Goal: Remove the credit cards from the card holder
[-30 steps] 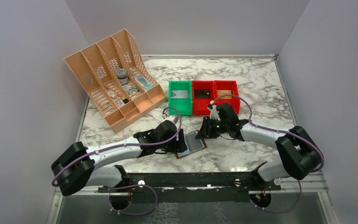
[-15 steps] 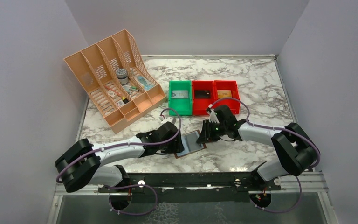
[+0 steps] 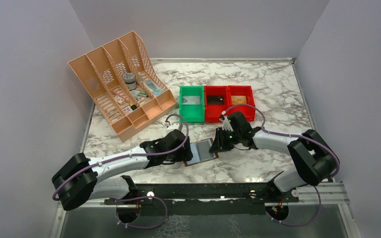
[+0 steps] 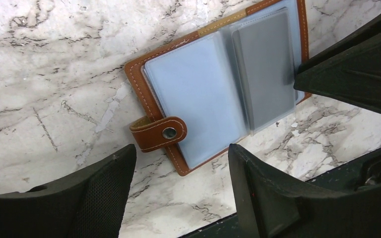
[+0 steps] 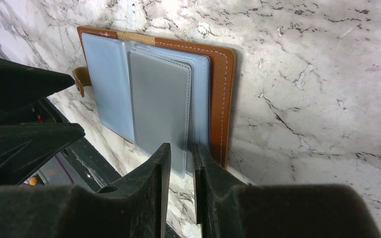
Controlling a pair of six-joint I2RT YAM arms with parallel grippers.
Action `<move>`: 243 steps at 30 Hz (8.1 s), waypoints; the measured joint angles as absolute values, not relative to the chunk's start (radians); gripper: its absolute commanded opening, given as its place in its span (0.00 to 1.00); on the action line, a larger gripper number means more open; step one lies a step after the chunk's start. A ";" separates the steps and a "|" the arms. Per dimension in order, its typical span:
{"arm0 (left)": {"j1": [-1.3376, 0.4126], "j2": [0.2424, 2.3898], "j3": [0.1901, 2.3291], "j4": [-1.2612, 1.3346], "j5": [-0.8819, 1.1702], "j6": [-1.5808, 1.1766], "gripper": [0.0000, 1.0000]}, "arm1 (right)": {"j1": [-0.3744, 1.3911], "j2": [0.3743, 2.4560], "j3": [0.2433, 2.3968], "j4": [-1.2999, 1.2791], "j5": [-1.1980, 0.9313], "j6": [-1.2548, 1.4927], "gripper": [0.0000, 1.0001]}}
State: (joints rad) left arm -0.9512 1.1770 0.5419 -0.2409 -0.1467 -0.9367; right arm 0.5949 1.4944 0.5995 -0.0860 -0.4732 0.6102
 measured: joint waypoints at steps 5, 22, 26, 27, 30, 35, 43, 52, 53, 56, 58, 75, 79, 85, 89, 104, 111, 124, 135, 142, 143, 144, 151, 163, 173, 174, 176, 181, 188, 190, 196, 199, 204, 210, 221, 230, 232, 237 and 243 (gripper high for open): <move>-0.951 1.209 0.542 -0.249 -0.149 -0.931 0.57 | 0.595 1.494 0.603 -0.090 -0.474 0.617 0.24; -0.951 1.248 0.542 -0.260 -0.155 -0.908 0.41 | 0.596 1.531 0.638 -0.107 -0.483 0.621 0.25; -0.951 1.257 0.542 -0.259 -0.158 -0.897 0.36 | 0.596 1.544 0.647 -0.103 -0.499 0.625 0.23; -0.951 1.259 0.543 -0.259 -0.158 -0.893 0.35 | 0.596 1.545 0.647 -0.100 -0.504 0.624 0.22; -0.951 1.267 0.546 -0.254 -0.158 -0.882 0.32 | 0.596 1.545 0.647 -0.093 -0.518 0.625 0.20; -0.951 1.278 0.548 -0.236 -0.157 -0.871 0.30 | 0.596 1.545 0.647 -0.070 -0.556 0.632 0.19; -0.951 1.279 0.548 -0.233 -0.157 -0.858 0.29 | 0.596 1.545 0.646 0.000 -0.634 0.672 0.19; -0.951 1.279 0.548 -0.232 -0.157 -0.855 0.29 | 0.596 1.544 0.646 0.043 -0.689 0.702 0.19; -0.951 1.279 0.548 -0.232 -0.157 -0.855 0.29 | 0.596 1.544 0.646 0.048 -0.696 0.704 0.19; -0.951 1.277 0.548 -0.231 -0.157 -0.855 0.29 | 0.596 1.544 0.646 0.059 -0.715 0.711 0.19; -0.951 1.275 0.548 -0.228 -0.157 -0.854 0.29 | 0.596 1.544 0.646 0.067 -0.727 0.716 0.19; -0.951 1.216 0.546 -0.152 -0.157 -0.871 0.29 | 0.637 1.554 0.651 0.150 -0.778 0.773 0.20; -0.951 1.216 0.546 -0.152 -0.157 -0.876 0.30 | 0.645 1.566 0.665 0.150 -0.778 0.774 0.22; -0.951 1.212 0.548 -0.191 -0.168 -0.879 0.33 | 0.653 1.605 0.690 0.150 -0.777 0.775 0.22; -0.951 1.169 0.548 -0.238 -0.195 -0.888 0.39 | 0.654 1.602 0.693 0.124 -0.741 0.772 0.23; -0.951 1.192 0.594 -0.218 -0.191 -0.866 0.76 | 0.654 1.591 0.662 0.036 -0.542 0.758 0.22; -0.941 1.278 0.668 -0.259 -0.212 -0.843 0.85 | 0.654 1.616 0.662 0.039 -0.538 0.759 0.22; -0.916 1.275 0.666 -0.351 -0.265 -0.696 0.81 | 0.654 1.641 0.662 0.046 -0.534 0.759 0.22; -0.916 1.359 0.663 -0.327 -0.224 -0.617 0.71 | 0.654 1.641 0.662 0.046 -0.534 0.758 0.22; -0.918 1.404 0.699 -0.342 -0.249 -0.596 0.66 | 0.654 1.642 0.662 0.046 -0.533 0.758 0.22; -0.918 1.404 0.700 -0.347 -0.259 -0.597 0.65 | 0.654 1.642 0.662 0.046 -0.533 0.758 0.22; -0.918 1.404 0.701 -0.351 -0.271 -0.599 0.63 | 0.654 1.642 0.662 0.046 -0.532 0.758 0.22; -0.918 1.404 0.701 -0.400 -0.369 -0.649 0.57 | 0.654 1.651 0.664 0.053 -0.532 0.758 0.22; -0.918 1.317 0.701 -0.467 -0.422 -0.751 0.69 | 0.654 1.651 0.669 0.051 -0.532 0.757 0.22; -0.918 1.372 0.702 -0.306 -0.297 -0.638 0.67 | 0.654 1.653 0.680 0.045 -0.517 0.755 0.22; -0.918 1.395 0.705 -0.308 -0.295 -0.633 0.66 | 0.654 1.654 0.681 0.045 -0.517 0.755 0.22; -0.919 1.430 0.712 -0.315 -0.295 -0.626 0.65 | 0.654 1.657 0.682 0.045 -0.517 0.755 0.22; -0.919 1.443 0.738 -0.343 -0.327 -0.619 0.61 | 0.654 1.658 0.682 0.046 -0.515 0.755 0.22; -0.925 1.456 0.751 -0.403 -0.393 -0.654 0.59 | 0.654 1.663 0.686 0.046 -0.513 0.755 0.22; -0.925 1.456 0.751 -0.418 -0.408 -0.670 0.59 | 0.654 1.664 0.687 0.046 -0.513 0.755 0.22; -0.925 1.454 0.750 -0.470 -0.440 -0.711 0.61 | 0.654 1.665 0.691 0.044 -0.513 0.755 0.22; -0.925 1.432 0.749 -0.491 -0.447 -0.729 0.63 | 0.654 1.667 0.698 0.043 -0.513 0.754 0.22; -0.924 1.352 0.749 -0.488 -0.447 -0.741 0.69 | 0.654 1.672 0.703 0.041 -0.513 0.754 0.22; -0.924 1.312 0.750 -0.381 -0.349 -0.717 0.56 | 0.654 1.672 0.704 0.043 -0.513 0.758 0.22; -0.925 1.351 0.674 -0.154 -0.070 -0.752 0.39 | 0.654 1.693 0.701 0.083 -0.513 0.814 0.22; -0.927 1.374 0.662 -0.151 -0.030 -0.754 0.42 | 0.654 1.692 0.694 0.093 -0.499 0.838 0.22; -0.931 1.376 0.658 -0.152 -0.031 -0.754 0.40 | 0.654 1.695 0.693 0.099 -0.502 0.838 0.22; -0.945 1.404 0.657 -0.174 -0.047 -0.743 0.35 | 0.654 1.697 0.688 0.112 -0.504 0.843 0.22; -0.951 1.435 0.680 -0.196 -0.062 -0.719 0.28 | 0.653 1.709 0.688 0.132 -0.519 0.846 0.19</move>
